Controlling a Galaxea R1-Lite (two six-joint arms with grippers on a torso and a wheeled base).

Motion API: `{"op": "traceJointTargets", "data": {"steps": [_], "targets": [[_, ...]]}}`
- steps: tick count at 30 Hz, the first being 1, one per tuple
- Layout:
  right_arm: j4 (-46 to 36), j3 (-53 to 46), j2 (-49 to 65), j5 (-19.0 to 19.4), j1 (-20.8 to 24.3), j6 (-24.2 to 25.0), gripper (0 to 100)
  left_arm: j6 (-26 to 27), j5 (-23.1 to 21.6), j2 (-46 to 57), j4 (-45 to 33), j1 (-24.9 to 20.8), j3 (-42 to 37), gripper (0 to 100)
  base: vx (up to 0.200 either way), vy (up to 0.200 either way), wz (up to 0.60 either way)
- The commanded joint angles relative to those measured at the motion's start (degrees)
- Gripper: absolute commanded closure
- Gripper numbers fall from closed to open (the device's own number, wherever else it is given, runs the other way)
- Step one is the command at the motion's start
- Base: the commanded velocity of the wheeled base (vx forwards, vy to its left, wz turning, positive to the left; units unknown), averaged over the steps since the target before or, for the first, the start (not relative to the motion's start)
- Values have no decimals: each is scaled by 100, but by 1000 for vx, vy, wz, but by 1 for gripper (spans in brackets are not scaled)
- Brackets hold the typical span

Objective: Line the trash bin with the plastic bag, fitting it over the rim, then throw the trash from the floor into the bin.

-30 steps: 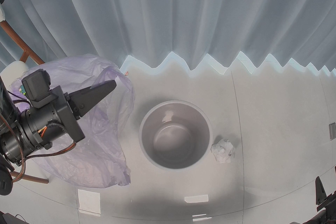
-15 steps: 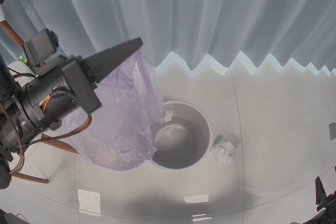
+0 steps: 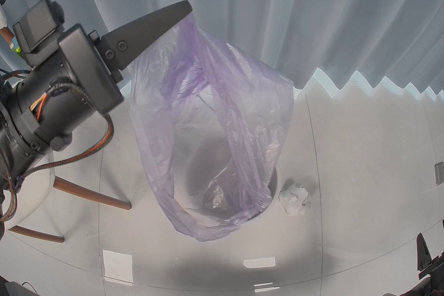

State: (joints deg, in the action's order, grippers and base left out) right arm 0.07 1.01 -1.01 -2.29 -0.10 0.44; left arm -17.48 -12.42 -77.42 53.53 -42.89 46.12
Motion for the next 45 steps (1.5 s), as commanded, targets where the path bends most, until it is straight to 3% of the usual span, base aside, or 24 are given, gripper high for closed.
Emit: {"op": "traceJointTargets", "data": {"steps": [1, 23, 33, 37, 44, 45], "targets": [[1, -101, 101, 1, 1, 0, 0, -1, 100, 17, 0, -97, -24, 100, 0, 0, 0], [1, -101, 101, 1, 1, 0, 0, 8, 152, 25, 8, -97, -780, 100, 0, 0, 0], [1, -101, 101, 1, 1, 0, 0, -98, 100, -159, 44, -36, -1782, 100, 0, 0, 0], [1, -101, 101, 1, 1, 0, 0, -388, 100, -440, 369, -36, -1984, 100, 0, 0, 0], [1, -101, 101, 1, 1, 0, 0, -414, 126, -915, 1054, -141, -1975, 100, 0, 0, 0], [1, -101, 101, 1, 1, 0, 0, -423, 161, -1064, 1353, -396, -1975, 100, 0, 0, 0]]}}
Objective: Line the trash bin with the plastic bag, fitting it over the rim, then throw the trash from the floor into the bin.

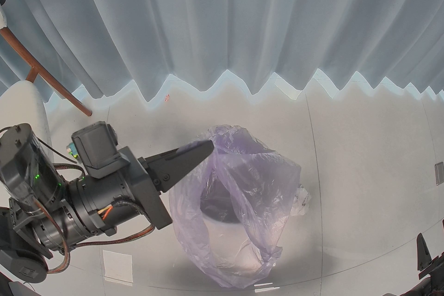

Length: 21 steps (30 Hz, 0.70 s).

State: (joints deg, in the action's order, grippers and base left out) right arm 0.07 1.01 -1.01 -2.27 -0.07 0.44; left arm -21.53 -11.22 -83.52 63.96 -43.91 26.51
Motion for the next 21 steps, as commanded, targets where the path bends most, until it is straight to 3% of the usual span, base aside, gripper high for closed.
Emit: {"op": "traceJointTargets", "data": {"steps": [1, 10, 21], "targets": [[1, -101, 101, -2, -1, 0, 0, -18, 49, -481, 345, -355, -15, 100, 0, 0, 0], [1, -101, 101, -2, -1, 0, 0, -387, 383, -727, 406, -1005, 240, 100, 0, 0, 0], [1, -101, 101, -2, -1, 0, 0, -616, 383, -1132, 714, -1032, 706, 100, 0, 0, 0]]}}
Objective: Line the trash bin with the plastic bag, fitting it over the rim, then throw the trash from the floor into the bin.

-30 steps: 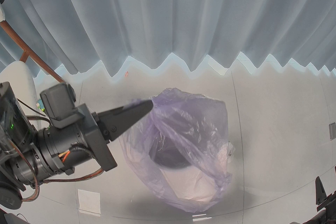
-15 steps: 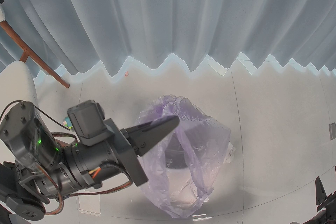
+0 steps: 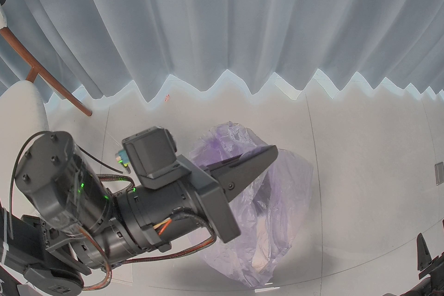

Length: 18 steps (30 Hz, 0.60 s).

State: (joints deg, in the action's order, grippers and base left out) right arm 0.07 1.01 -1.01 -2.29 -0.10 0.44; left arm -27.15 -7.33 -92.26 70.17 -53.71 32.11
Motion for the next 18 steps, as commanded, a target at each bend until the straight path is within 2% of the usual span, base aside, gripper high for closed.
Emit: {"op": "traceJointTargets", "data": {"steps": [1, 8, 18], "targets": [[1, -101, 101, 1, 1, 0, 0, -71, 3, -354, 173, -122, 208, 100, 0, 0, 0], [1, -101, 101, 1, 1, 0, 0, -71, 144, -838, 647, -430, 287, 100, 0, 0, 0], [1, -101, 101, 1, 1, 0, 0, -106, 328, -776, 674, -553, 243, 100, 0, 0, 0]]}}
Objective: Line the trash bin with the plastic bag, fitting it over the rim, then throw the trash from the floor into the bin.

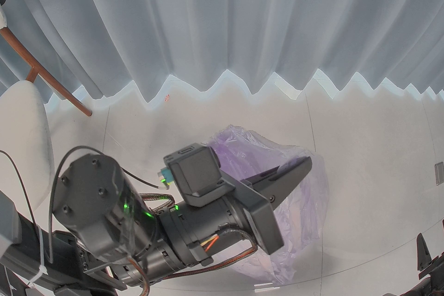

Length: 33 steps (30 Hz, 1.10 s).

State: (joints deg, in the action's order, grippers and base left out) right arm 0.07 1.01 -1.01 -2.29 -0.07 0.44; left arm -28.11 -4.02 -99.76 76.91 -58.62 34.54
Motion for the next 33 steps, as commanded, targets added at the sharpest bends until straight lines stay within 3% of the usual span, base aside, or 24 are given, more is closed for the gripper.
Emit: {"op": "traceJointTargets", "data": {"steps": [1, 6, 19, 25, 33], "targets": [[1, -101, 101, 1, -1, 0, 0, -10, -2, -35, -1, -123, 9, 100, 0, 0, 0], [1, -101, 101, 1, -1, 0, 0, -19, -11, -132, -1, -88, 18, 100, 0, 0, 0], [1, -101, 101, 1, -1, 0, 0, -203, -178, 61, 421, 1187, -430, 100, 0, 0, 0], [1, -101, 101, 1, -1, 0, 0, -168, -1022, 53, 975, 2074, -421, 100, 0, 0, 0], [1, -101, 101, 1, -1, 0, 0, -203, -1417, 141, 1160, 2400, -465, 100, 0, 0, 0]]}}
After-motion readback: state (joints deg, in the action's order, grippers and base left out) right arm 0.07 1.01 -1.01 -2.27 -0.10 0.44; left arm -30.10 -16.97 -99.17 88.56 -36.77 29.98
